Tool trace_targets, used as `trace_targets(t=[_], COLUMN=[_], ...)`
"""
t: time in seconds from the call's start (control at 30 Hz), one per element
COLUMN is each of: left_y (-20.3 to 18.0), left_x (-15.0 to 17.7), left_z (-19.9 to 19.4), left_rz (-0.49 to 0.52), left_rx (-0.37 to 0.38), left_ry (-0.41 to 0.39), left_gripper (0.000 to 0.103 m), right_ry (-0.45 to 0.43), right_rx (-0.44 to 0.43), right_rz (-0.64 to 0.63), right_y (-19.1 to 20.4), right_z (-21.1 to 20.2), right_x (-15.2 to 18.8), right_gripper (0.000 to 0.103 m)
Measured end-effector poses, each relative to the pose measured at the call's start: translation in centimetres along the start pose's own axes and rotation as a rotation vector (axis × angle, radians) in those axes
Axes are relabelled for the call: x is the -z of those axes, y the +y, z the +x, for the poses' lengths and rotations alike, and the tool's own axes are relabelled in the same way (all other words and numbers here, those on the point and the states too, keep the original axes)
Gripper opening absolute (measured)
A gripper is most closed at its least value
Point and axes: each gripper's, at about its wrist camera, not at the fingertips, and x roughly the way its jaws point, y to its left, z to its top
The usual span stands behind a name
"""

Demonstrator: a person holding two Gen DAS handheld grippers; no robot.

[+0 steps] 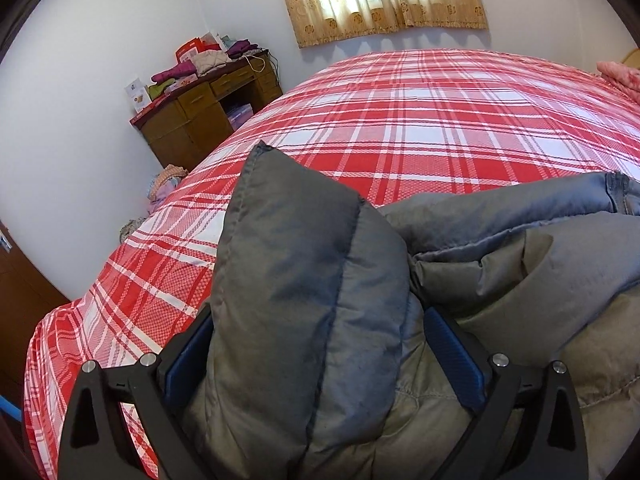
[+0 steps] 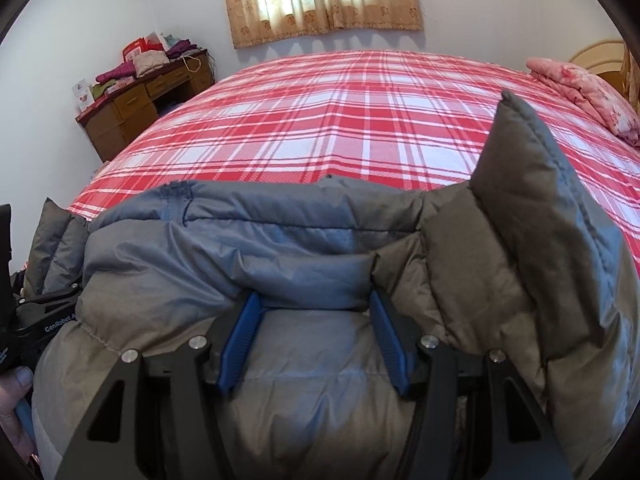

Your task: Fold large clothes

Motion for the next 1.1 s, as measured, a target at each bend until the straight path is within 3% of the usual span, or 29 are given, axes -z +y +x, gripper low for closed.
trace_targets(t=[1.1], left_y=[-0.3], left_x=[0.1], left_z=[0.2], left_rz=[0.015], left_rx=[-0.02], left_ry=[0.007], left_gripper=[0.102], right_ry=[0.03], right_rx=[0.079], right_rz=[-0.038], right_y=[0.9], right_z=[1.3], right_x=[-0.1], right_gripper=[0.06])
